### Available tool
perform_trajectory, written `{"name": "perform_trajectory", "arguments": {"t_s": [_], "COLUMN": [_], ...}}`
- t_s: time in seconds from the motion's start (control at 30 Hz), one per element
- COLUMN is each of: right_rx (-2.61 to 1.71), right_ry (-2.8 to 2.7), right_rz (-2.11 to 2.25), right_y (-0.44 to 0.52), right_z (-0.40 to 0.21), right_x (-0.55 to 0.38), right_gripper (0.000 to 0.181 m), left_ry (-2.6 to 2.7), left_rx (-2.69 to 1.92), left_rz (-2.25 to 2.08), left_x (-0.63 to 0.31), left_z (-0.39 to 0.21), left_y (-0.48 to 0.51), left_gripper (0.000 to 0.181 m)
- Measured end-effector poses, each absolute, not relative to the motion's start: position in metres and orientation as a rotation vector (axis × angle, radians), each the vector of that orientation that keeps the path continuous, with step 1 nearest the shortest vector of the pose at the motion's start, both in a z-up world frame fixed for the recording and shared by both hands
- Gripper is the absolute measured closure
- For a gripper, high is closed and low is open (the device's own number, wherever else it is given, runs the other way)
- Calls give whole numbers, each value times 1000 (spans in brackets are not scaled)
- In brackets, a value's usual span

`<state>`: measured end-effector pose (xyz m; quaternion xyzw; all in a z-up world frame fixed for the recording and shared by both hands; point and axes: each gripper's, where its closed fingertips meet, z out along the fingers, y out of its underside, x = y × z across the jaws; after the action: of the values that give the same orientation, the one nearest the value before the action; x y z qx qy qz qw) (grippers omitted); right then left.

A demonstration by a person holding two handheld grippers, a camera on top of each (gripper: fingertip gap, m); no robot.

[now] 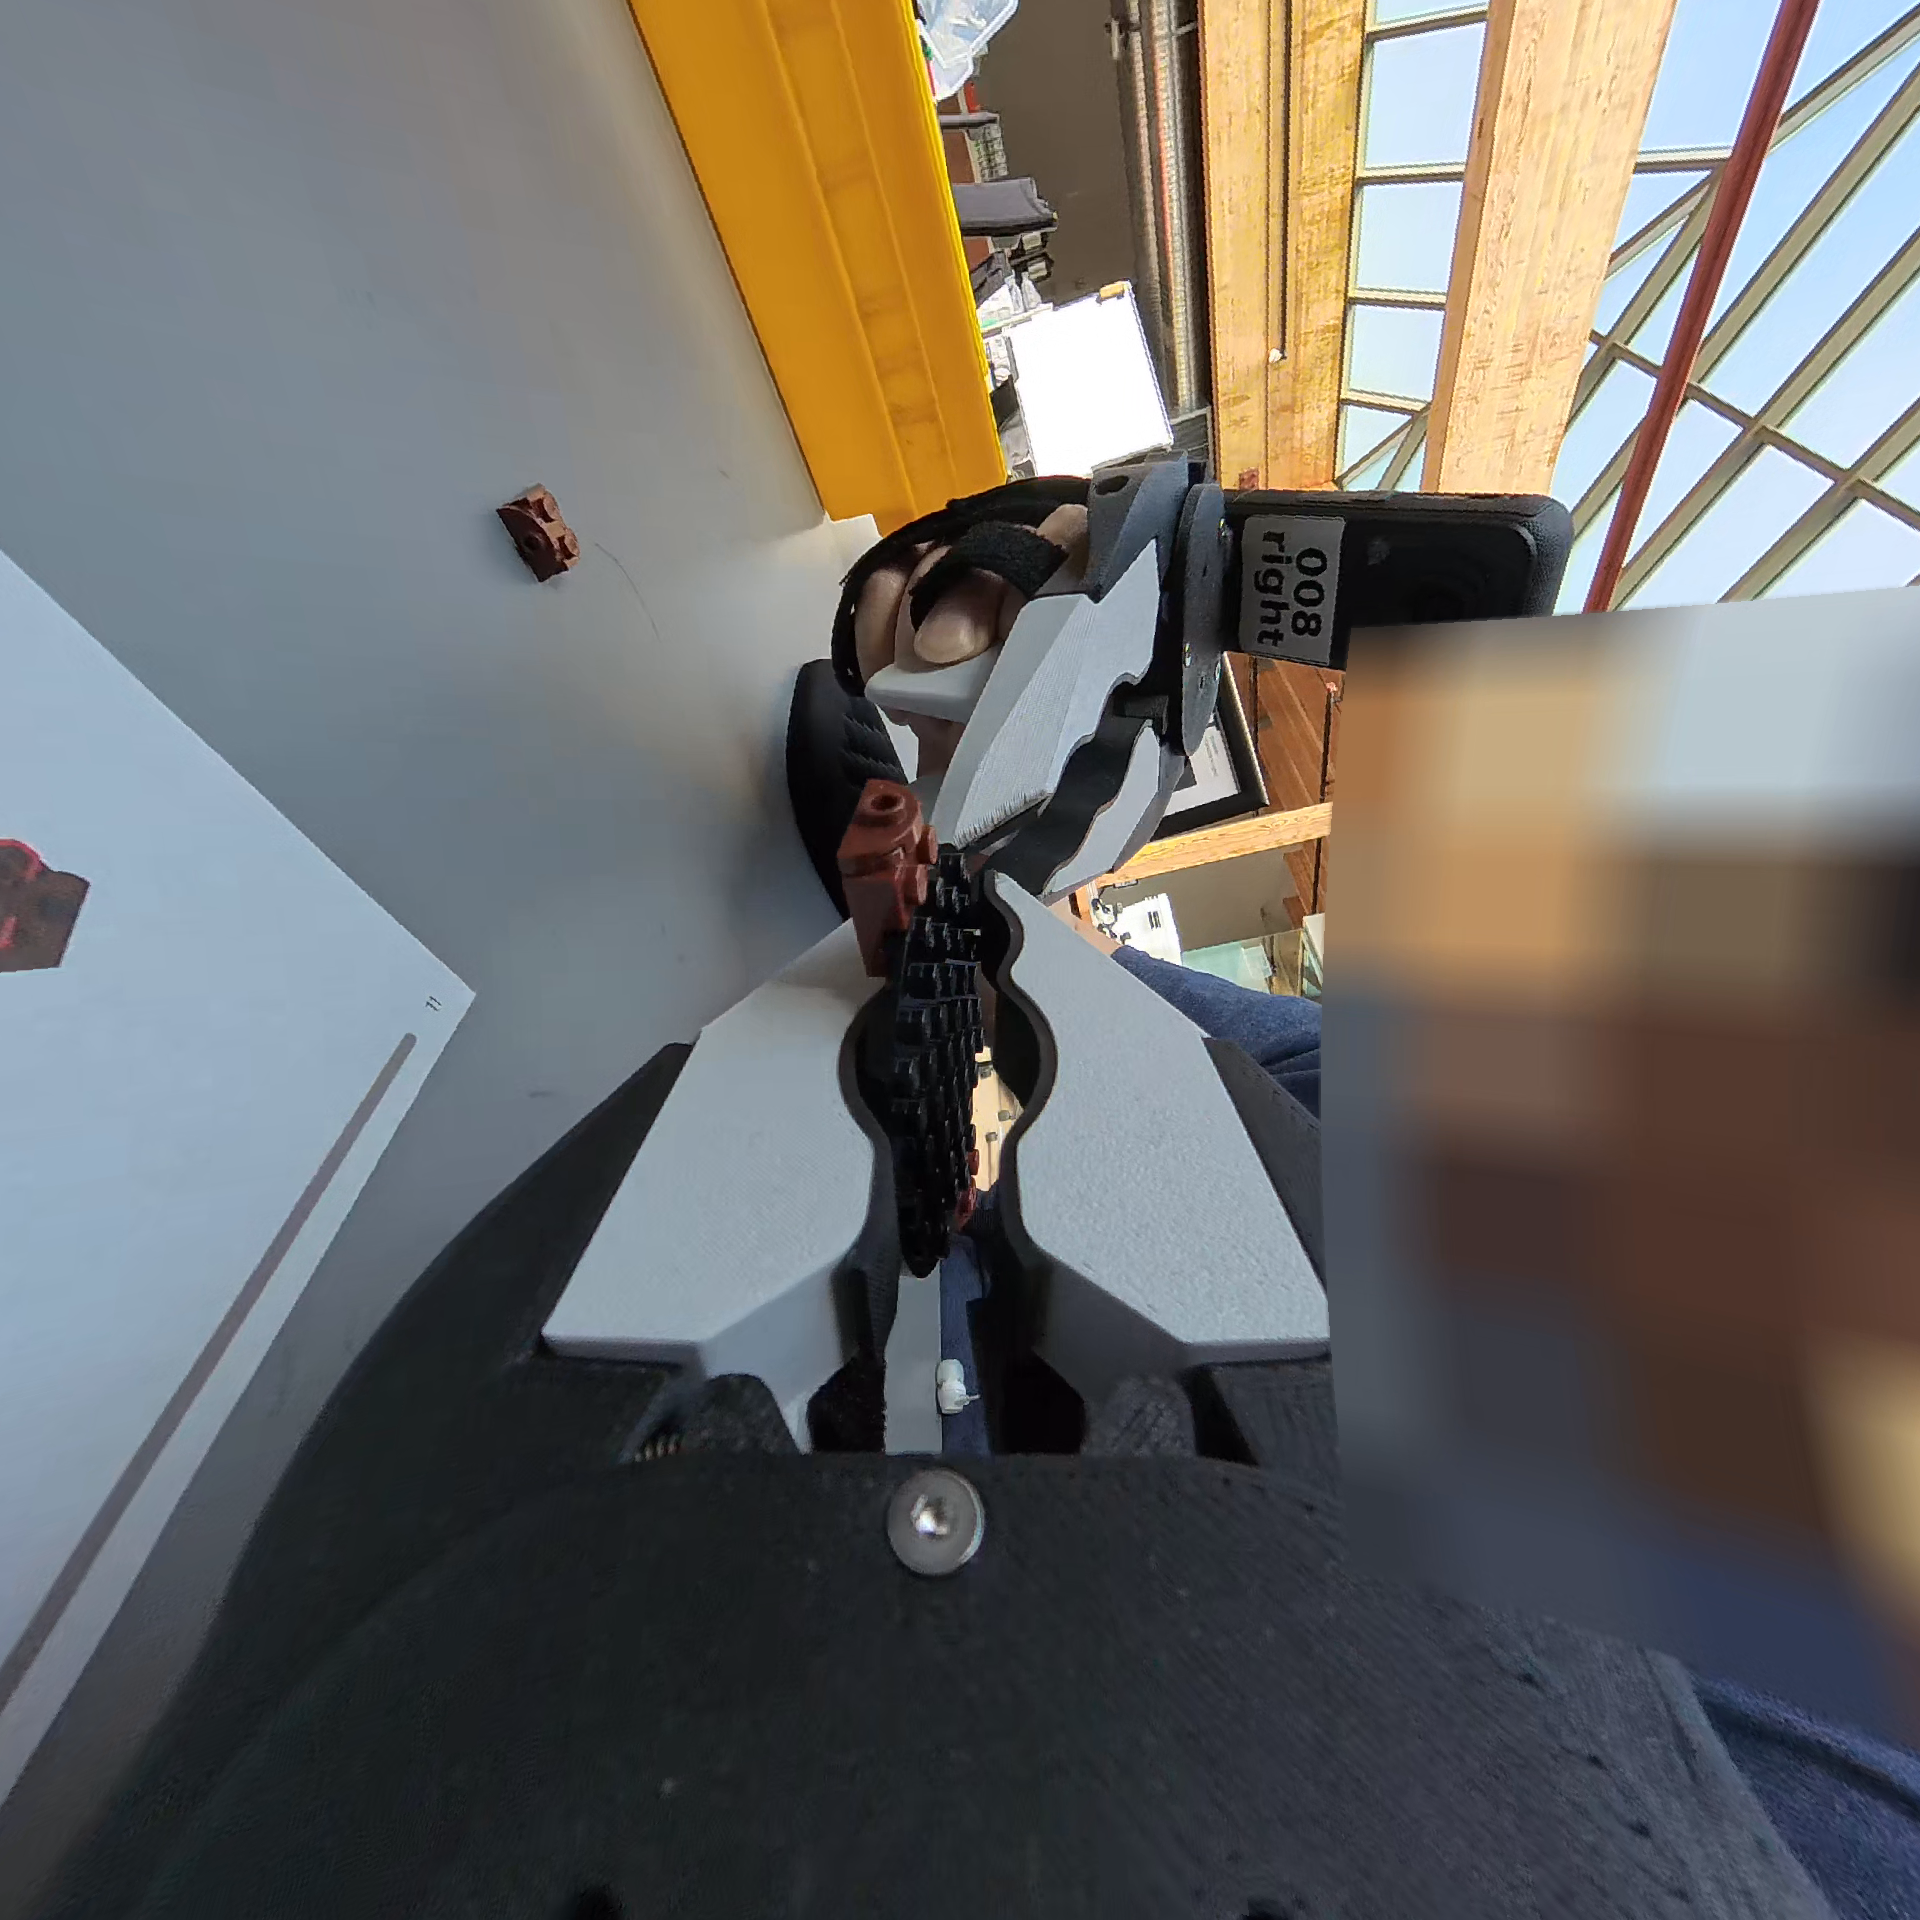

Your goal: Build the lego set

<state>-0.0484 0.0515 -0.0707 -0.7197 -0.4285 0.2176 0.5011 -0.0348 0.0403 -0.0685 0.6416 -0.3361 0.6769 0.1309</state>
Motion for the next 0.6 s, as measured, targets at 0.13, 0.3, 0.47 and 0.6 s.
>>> {"name": "perform_trajectory", "arguments": {"t_s": [0.13,0.3,0.47,0.6], "right_rx": [-1718,-1644,-1635,-1594], "right_ry": [-1022,-922,-632,-398], "right_rz": [520,490,842,1164], "right_y": [53,62,67,71], "right_z": [-67,-52,-29,-18], "right_x": [-47,-43,-33,-37], "right_gripper": [166,164,145,160], "left_ry": [-999,-1045,-1152,-1226], "left_rx": [1882,1899,1962,2026], "left_rz": [1988,2103,2325,2444], "left_x": [-33,-31,-27,-27], "left_z": [-65,-52,-28,-17], "left_y": [42,51,65,72], "left_gripper": [174,174,174,174]}}
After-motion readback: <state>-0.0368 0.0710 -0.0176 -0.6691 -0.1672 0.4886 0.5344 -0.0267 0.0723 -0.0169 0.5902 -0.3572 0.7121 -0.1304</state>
